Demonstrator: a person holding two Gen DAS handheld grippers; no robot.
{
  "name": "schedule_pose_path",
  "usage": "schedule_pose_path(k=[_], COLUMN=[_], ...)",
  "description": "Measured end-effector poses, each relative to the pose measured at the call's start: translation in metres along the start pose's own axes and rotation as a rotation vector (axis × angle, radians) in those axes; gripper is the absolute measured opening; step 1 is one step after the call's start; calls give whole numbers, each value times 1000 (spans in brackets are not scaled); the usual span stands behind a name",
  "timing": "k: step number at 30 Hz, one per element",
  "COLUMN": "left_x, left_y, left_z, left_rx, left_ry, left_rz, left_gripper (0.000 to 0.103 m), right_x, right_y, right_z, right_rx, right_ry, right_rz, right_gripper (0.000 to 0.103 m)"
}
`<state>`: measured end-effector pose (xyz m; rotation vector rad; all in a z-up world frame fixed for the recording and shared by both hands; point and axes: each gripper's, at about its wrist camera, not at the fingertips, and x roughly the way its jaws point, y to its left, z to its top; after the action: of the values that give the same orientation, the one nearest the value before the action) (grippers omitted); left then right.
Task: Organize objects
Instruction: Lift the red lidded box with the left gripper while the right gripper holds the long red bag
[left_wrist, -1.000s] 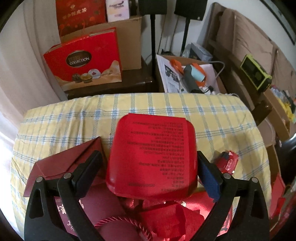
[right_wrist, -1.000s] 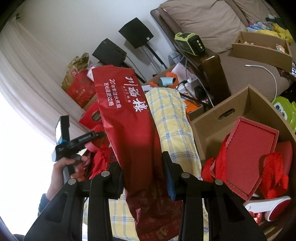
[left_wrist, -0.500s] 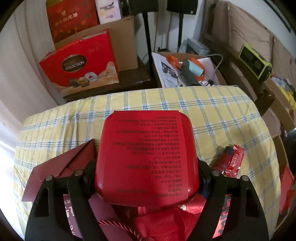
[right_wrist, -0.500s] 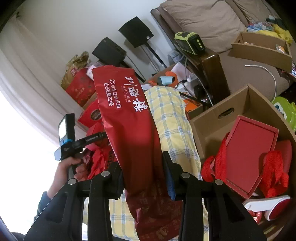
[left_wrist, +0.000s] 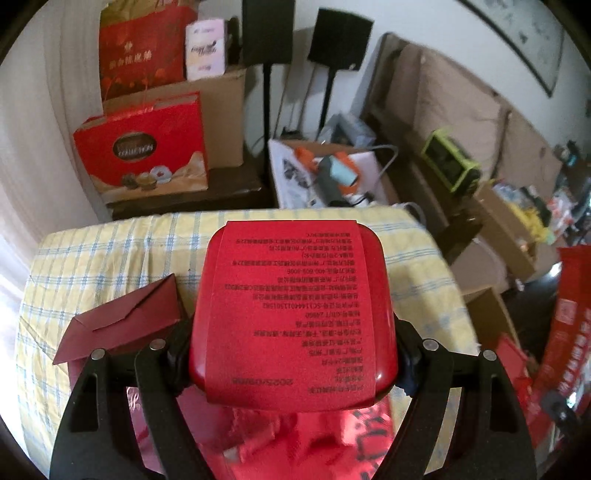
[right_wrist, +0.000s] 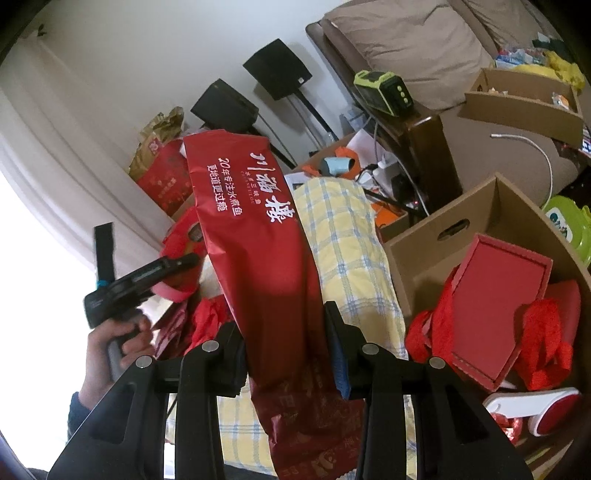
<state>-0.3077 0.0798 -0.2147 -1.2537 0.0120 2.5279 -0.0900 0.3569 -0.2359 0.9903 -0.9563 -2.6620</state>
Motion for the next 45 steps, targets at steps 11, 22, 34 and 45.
schedule_pose_path(k=[11, 22, 34, 45], left_x=[-60, -91, -116, -135], left_y=[-13, 0, -8, -16], left_z=[-21, -64, -111, -111], left_rx=[35, -29, -32, -10], left_ry=[-84, -87, -87, -117], left_rz=[-26, -50, -69, -76], left_gripper=[79, 79, 79, 79], right_x=[-10, -25, -44, -59], right_y=[25, 38, 47, 40], right_z=[-2, -3, -14, -8], right_rx=[-68, -131, -185, -239], right_ry=[-15, -49, -62, -69], right_rz=[-39, -73, -73, -72], right_gripper=[36, 36, 36, 36])
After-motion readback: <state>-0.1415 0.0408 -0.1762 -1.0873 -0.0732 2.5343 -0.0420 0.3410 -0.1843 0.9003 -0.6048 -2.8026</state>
